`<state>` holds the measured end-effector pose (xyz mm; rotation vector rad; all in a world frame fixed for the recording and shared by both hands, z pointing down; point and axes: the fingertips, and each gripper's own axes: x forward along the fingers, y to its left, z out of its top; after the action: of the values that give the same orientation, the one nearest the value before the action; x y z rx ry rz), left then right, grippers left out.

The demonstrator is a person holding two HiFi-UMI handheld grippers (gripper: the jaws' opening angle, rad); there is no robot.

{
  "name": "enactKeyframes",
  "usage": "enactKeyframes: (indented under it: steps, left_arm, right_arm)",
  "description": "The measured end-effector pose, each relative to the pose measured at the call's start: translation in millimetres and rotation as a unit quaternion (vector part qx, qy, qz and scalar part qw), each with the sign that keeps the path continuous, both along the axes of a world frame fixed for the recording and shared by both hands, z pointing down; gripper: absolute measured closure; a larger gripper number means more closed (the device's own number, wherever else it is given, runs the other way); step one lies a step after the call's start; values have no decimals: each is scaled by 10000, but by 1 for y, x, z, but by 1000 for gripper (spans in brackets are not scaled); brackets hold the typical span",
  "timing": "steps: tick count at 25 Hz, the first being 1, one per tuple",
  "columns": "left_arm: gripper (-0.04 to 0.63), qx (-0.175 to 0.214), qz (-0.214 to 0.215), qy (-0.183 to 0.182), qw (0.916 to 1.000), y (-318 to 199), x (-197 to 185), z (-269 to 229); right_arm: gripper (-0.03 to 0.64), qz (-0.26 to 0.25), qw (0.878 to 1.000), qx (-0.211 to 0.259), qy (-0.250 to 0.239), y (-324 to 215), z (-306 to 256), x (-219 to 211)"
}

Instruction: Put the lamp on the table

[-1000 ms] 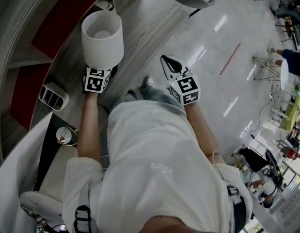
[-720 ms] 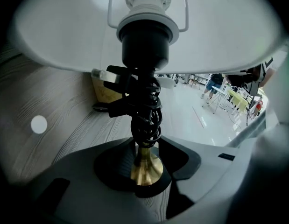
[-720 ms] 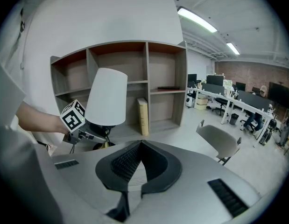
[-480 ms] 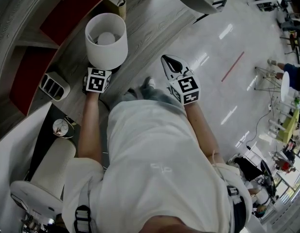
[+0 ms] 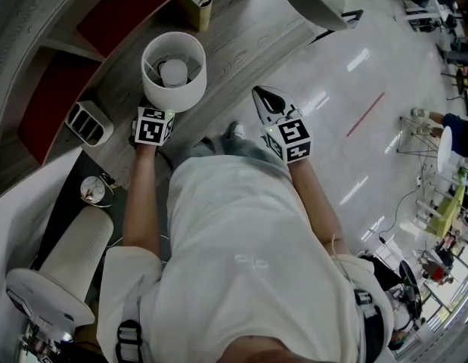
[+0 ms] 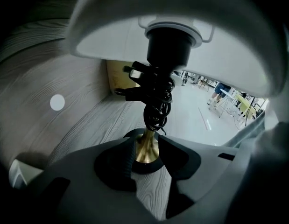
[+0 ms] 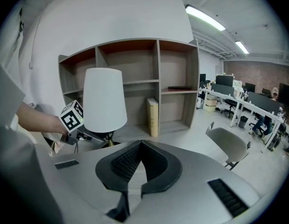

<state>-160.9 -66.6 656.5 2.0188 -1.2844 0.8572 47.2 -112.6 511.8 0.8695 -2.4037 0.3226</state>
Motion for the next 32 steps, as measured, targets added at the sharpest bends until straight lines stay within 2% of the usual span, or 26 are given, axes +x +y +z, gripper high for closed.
enactKeyframes:
  steps: [15, 26, 29, 32]
  left_arm:
    - [428, -325, -214, -278, 9989, 38, -17, 14]
    - [431, -473, -680, -282, 9962, 50, -35, 6]
    - [457, -433, -901, -266, 9946, 57, -42, -1]
    - [527, -207, -1178, -341, 9922, 61, -55, -11]
  right_arm:
    - [589, -445, 9990, -85, -60, 2, 5, -34]
    - [589, -889, 9959, -59, -160, -1, -1, -65]
    - [589, -1005, 9947, -28, -210, -3, -6, -72]
    - [589, -1094, 9935, 41, -296, -5, -13, -79]
